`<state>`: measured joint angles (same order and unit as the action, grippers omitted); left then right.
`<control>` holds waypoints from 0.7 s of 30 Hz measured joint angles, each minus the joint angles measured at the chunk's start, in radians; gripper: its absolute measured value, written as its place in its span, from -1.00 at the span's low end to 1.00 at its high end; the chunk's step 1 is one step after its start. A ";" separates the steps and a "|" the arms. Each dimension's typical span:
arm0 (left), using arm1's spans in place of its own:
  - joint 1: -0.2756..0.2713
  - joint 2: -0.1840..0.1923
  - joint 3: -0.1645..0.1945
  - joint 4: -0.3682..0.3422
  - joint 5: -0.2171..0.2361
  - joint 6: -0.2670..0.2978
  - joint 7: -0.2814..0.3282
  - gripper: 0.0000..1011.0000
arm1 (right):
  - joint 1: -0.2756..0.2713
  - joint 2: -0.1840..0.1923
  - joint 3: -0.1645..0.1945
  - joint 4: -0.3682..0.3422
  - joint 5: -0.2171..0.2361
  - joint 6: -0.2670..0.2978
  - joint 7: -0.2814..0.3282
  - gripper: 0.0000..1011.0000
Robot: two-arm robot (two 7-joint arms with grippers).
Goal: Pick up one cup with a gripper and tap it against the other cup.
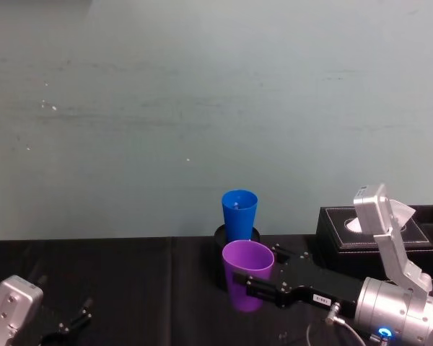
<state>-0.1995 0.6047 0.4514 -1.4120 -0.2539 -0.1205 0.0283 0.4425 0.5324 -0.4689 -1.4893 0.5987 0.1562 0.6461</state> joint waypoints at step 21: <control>0.000 0.000 0.000 0.000 0.000 0.000 0.000 0.98 | 0.047 -0.018 -0.033 0.097 0.028 -0.016 -0.006 0.46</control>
<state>-0.1996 0.6047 0.4514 -1.4120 -0.2539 -0.1205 0.0283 0.4893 0.5143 -0.5015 -1.3919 0.6267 0.1405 0.6401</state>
